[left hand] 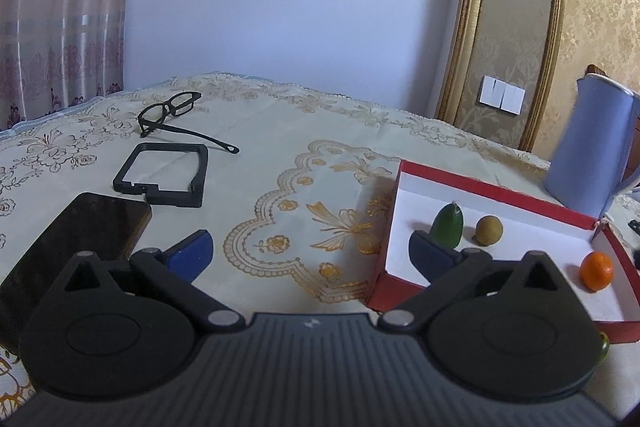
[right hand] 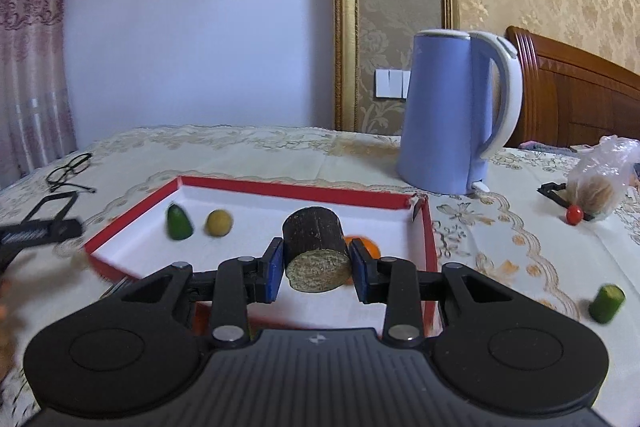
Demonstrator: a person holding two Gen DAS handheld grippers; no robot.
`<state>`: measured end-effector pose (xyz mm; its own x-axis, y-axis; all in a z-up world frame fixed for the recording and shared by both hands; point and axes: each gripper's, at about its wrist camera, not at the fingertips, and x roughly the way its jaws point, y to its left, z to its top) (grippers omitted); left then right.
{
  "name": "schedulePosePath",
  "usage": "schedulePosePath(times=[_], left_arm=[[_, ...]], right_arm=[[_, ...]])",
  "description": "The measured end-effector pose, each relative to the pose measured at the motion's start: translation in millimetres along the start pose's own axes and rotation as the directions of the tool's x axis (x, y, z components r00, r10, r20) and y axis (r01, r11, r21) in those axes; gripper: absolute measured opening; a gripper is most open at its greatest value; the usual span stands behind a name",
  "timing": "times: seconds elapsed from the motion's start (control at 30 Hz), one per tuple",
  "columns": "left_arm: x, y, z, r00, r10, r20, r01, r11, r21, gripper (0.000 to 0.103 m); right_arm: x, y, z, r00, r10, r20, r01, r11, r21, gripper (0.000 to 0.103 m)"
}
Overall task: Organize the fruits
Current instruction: 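Carry the log-shaped object with the right gripper and release it into the tray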
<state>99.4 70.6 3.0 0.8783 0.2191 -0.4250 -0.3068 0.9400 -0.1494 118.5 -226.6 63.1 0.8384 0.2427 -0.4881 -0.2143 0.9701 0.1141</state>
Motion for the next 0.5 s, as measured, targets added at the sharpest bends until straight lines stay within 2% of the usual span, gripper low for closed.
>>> schedulePosePath(times=[0.23,0.37,0.5], left_arm=[[0.0,-4.4,-1.4,1.000,0.008,0.000,-0.008,1.000,0.025,0.103],[1.0,-5.2,-2.0,1.000,0.008,-0.006,-0.007,0.999,0.032,0.103],[2.3,-2.9,-1.7,1.000,0.003,-0.018,-0.003,1.000,0.022,0.103]], right_arm=[[59.4,-10.0,20.3,0.995,-0.048,-0.083,0.052,0.998,0.048,0.034],[87.3,-10.0,21.8,0.985,-0.079,-0.151,0.086,0.995,0.043,0.034],[67.6,-9.1,16.7,0.989,-0.085,-0.119,0.091,0.995,0.050,0.038]])
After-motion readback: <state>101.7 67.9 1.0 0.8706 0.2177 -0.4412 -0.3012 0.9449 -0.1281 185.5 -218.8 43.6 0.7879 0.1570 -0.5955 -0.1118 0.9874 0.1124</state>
